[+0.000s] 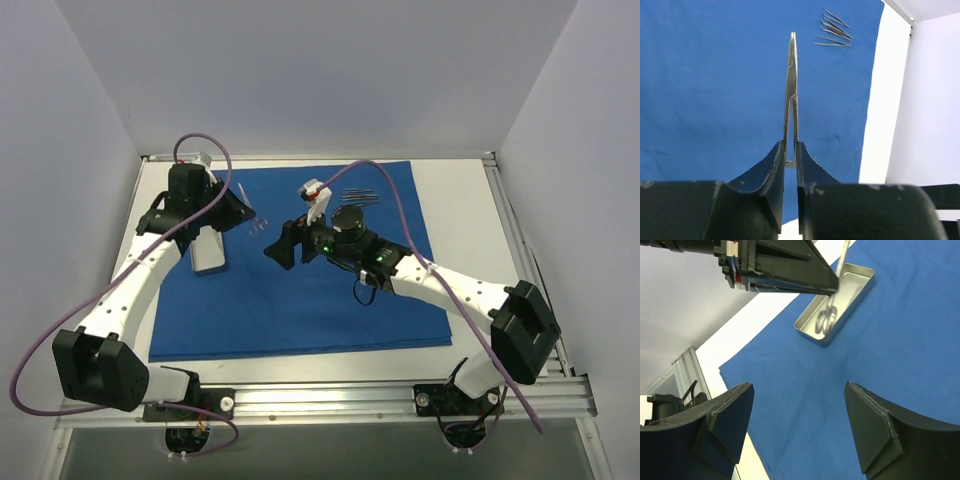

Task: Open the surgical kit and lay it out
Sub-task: Place the medical item in the surgical kit.

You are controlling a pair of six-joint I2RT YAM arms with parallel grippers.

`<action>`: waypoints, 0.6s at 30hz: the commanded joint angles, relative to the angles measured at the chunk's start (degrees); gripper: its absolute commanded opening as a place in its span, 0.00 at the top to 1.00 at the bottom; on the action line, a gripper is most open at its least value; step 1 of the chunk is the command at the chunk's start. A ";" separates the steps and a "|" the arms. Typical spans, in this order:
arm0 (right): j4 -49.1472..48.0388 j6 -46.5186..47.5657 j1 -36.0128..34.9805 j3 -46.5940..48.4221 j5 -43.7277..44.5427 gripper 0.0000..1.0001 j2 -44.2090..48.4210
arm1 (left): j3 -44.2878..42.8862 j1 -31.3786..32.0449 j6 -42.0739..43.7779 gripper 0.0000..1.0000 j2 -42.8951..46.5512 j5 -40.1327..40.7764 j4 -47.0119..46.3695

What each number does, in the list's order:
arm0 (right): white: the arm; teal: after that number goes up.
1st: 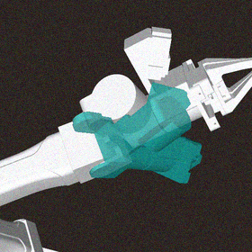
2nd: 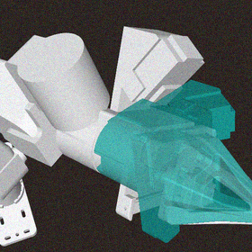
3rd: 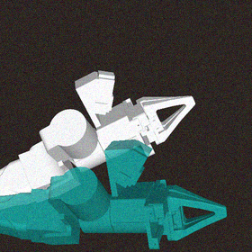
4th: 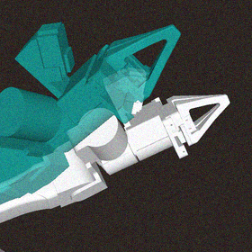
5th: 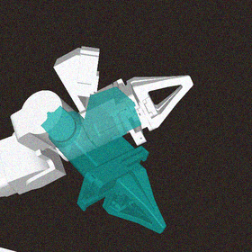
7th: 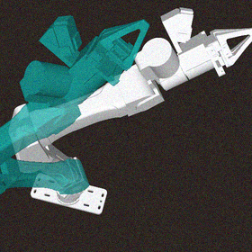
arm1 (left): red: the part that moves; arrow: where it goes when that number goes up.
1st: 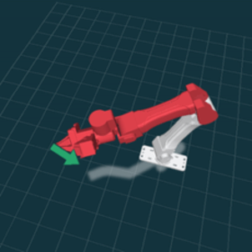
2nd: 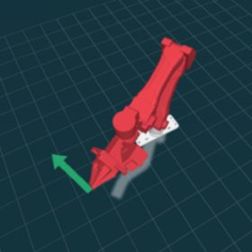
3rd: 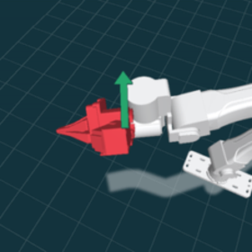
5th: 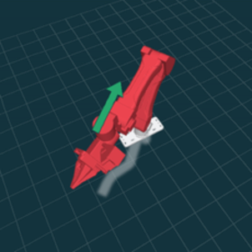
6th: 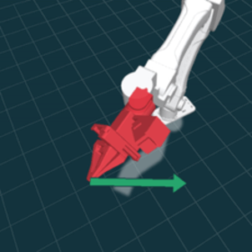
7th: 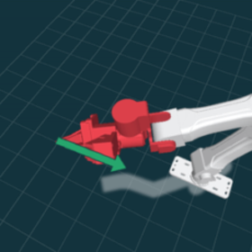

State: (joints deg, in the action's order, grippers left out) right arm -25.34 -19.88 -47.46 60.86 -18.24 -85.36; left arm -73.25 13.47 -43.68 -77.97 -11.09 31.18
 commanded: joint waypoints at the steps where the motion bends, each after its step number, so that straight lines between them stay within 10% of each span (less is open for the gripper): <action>1: -4.63 0.54 -1.58 2.50 3.64 0.27 -2.60 | 1.62 0.50 -5.97 0.98 3.35 -3.49 -6.13; 18: -4.19 1.86 -2.90 6.90 8.92 0.40 -7.36 | 5.14 1.12 -7.29 0.98 7.22 -5.43 -5.69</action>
State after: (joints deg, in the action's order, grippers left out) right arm -26.83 -19.20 -49.98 64.73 -10.70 -92.71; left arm -68.14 14.33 -50.43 -72.01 -15.18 28.53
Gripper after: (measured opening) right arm 0.599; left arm 0.183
